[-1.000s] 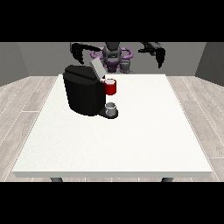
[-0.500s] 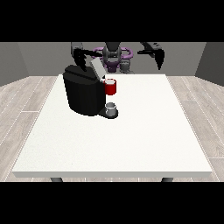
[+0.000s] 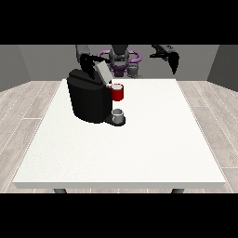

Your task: Insert the coffee pod into the coffee machine and close the lid

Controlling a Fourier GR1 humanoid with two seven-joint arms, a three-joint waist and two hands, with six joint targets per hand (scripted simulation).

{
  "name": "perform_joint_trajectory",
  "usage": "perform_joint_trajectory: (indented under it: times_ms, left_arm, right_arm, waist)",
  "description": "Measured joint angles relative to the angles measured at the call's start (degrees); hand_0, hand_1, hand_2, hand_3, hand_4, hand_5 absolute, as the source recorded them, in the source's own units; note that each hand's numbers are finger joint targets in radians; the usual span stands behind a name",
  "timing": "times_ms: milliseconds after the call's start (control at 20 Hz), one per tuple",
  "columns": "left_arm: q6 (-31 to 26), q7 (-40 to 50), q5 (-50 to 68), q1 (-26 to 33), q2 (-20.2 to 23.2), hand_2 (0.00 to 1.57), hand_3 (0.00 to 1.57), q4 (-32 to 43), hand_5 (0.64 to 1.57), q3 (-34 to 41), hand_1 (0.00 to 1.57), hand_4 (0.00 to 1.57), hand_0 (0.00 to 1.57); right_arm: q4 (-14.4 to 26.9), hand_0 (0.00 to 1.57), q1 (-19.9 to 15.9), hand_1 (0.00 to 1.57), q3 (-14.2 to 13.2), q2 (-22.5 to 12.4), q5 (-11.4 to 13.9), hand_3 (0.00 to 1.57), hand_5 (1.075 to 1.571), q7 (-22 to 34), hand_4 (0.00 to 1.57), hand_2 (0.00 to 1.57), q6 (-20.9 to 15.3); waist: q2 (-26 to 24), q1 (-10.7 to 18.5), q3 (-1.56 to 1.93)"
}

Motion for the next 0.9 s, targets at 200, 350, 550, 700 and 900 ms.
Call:
perform_joint_trajectory:
  times_ms: [200, 350, 550, 700, 900]
  left_arm:
    - [0.77, -0.98, -0.10, -0.20, 0.28, 0.00, 0.00, 1.12, 1.571, 0.00, 0.00, 0.00, 0.00]
    - [1.36, -2.31, -0.59, 0.77, 0.29, 0.00, 0.00, 2.04, 1.571, -0.24, 0.00, 0.00, 0.00]
    - [2.39, -3.74, -0.69, 0.58, -0.13, 0.00, 0.00, 3.09, 1.571, -0.58, 0.00, 0.13, 0.00]
    - [2.88, -3.79, -0.98, 0.81, -0.10, 0.00, 0.00, 2.99, 1.571, -1.11, 0.00, 0.19, 0.00]
    - [2.97, -2.82, -0.29, 0.43, 0.86, 0.00, 0.00, 4.12, 1.571, -0.41, 0.00, 0.12, 0.00]
  right_arm:
    - [0.87, 0.00, -1.58, 0.00, 0.84, 1.02, 1.14, 0.00, 1.571, -0.52, 0.00, 0.00, -0.72]
    - [1.27, 0.00, -1.50, 0.00, 1.64, 1.50, 1.93, 0.00, 1.571, -1.21, 0.00, 0.00, -0.45]
    - [2.44, 0.00, -3.15, 0.00, 1.49, 1.40, 2.22, 0.00, 1.571, -1.70, 0.08, 0.00, 0.12]
    - [3.74, 0.00, -4.74, 0.00, 1.54, 1.57, 2.60, 0.00, 1.571, -0.83, 0.15, 0.00, 0.21]
    - [3.89, 0.00, -6.12, 0.00, 3.24, 3.29, 3.98, 0.00, 1.571, 1.04, 0.06, 0.00, -0.40]
  waist:
    - [0.51, -0.37, 0.01]
    - [0.17, -0.94, 0.03]
    - [0.90, -0.78, 0.04]
    - [0.85, -0.23, 0.10]
    - [-0.10, -0.38, 0.16]
